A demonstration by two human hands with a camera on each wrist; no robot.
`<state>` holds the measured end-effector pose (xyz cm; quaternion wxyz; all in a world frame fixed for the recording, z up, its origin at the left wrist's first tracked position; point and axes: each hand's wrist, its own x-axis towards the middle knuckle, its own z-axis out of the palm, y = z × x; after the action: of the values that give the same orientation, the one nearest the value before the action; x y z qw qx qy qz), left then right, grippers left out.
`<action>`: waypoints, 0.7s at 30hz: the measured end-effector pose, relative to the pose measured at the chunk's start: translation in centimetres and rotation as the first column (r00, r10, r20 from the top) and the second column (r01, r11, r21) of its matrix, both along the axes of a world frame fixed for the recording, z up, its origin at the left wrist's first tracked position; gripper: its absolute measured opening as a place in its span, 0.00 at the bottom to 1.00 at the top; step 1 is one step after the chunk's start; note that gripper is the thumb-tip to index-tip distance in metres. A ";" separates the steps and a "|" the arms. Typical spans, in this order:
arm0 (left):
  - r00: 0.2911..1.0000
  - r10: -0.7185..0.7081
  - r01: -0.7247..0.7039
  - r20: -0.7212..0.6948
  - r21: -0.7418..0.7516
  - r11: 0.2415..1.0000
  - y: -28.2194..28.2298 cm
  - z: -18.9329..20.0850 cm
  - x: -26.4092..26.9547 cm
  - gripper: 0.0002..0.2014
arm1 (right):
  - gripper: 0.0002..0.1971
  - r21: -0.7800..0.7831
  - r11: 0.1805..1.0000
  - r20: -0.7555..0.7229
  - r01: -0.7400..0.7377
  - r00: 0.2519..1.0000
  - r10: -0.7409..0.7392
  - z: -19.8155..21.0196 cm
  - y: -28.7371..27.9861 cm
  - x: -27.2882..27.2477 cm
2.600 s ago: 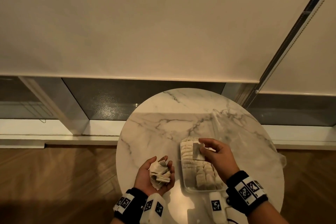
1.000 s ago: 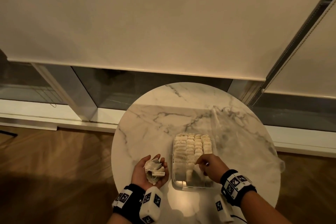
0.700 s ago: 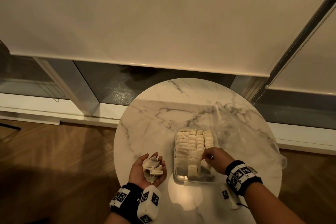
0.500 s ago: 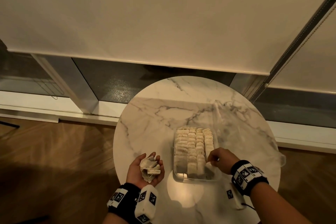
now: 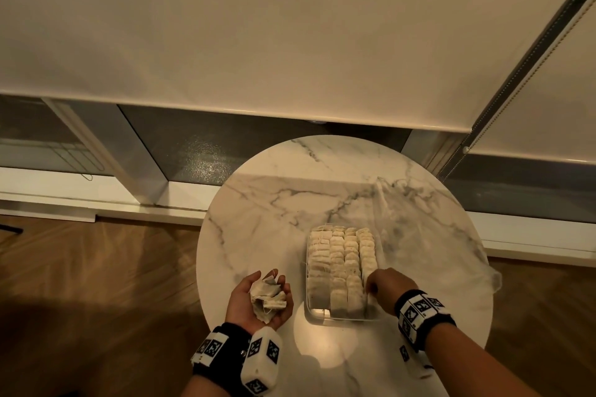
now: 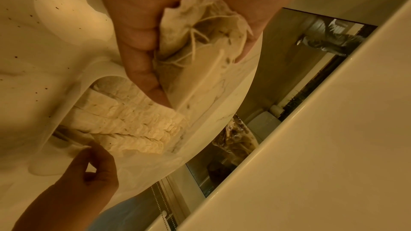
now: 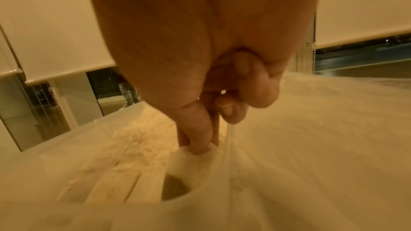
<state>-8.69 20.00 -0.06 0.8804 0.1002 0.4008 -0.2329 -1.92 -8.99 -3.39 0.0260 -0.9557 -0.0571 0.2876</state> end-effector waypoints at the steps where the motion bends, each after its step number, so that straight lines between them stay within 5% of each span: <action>1: 1.000 0.000 0.000 0.003 -0.002 1.000 -0.1 0.0 0.1 0.14 | 0.14 -0.013 1.000 0.018 -0.004 1.000 0.004 -0.1 0.0 0.0; 7: 0.997 -0.035 0.036 0.062 -0.010 0.999 -0.4 0.2 0.4 0.09 | 0.12 -0.056 0.998 0.056 -0.030 0.998 0.033 -0.2 0.2 0.0; 14: 0.999 -0.043 0.043 0.024 -0.012 0.999 -1.0 -0.1 1.2 0.16 | 0.13 -0.045 0.998 0.068 -0.048 0.996 0.051 0.1 0.2 0.0; 21: 0.994 -0.087 0.088 0.063 -0.009 0.996 -1.9 0.1 2.0 0.15 | 0.16 0.103 0.995 0.144 0.009 0.989 -0.024 1.2 0.2 -0.1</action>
<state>-6.72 18.15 0.02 0.8820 0.1199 0.3670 -0.2704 -2.05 -8.77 -2.18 0.0729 -0.9720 -0.0656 0.2138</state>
